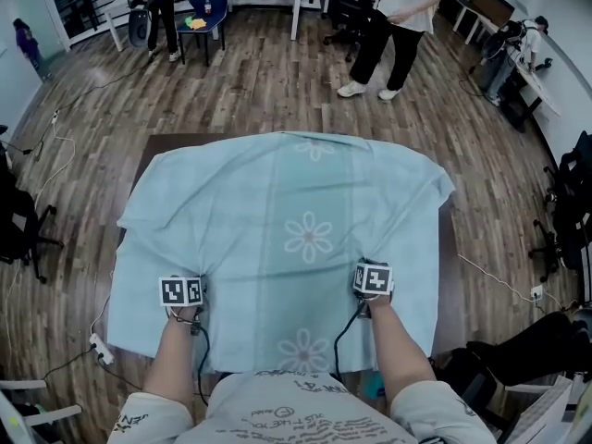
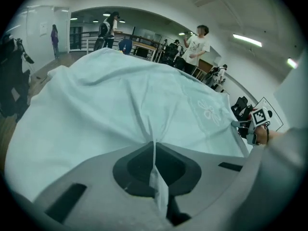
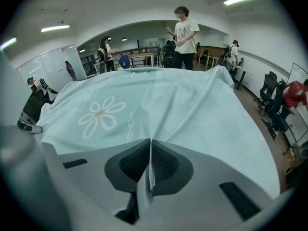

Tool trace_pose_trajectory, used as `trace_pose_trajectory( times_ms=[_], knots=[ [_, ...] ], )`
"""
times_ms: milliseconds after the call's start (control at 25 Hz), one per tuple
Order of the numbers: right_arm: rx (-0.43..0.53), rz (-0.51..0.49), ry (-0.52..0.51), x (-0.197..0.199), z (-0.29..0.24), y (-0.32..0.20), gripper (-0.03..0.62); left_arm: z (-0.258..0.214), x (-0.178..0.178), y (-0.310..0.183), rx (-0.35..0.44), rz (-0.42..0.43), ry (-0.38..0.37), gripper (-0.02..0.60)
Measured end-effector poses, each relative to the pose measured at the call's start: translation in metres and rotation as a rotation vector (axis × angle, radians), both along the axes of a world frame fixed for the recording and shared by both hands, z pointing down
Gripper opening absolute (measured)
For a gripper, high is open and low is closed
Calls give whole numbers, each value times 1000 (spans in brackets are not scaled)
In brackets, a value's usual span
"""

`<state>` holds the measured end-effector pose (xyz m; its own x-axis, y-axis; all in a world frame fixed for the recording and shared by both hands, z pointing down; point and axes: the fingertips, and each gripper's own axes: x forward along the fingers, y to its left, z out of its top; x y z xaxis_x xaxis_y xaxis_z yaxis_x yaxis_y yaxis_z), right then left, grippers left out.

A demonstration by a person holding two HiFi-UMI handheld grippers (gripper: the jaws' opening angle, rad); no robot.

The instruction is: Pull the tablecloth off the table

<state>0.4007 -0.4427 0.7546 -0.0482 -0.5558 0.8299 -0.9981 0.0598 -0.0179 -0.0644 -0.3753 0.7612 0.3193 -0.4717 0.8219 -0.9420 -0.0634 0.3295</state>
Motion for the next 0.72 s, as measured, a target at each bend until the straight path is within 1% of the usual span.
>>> trace_pose_trajectory(
  times_ms=[40, 120, 240, 360, 480, 600, 720],
  knots=[
    [26, -5, -7, -2, -6, 1, 14, -8, 2, 1, 22, 10, -4, 6],
    [83, -19, -38, -6, -21, 0, 12, -25, 9, 1, 75, 52, -45, 6],
    [160, -42, -113, -18, -47, 6, 12, -55, 24, 4, 185, 111, -97, 6],
    [238, -93, -160, -35, -77, 17, 12, -85, 41, 12, 284, 122, -100, 6],
    [305, -142, -194, -55, -105, 26, 12, -113, 60, 14, 365, 135, -99, 6],
    [364, -195, -231, -81, -129, 38, 12, -137, 77, 16, 426, 184, -118, 6],
    [424, -244, -266, -104, -154, 47, 12, -155, 95, 19, 470, 214, -106, 6]
  ],
)
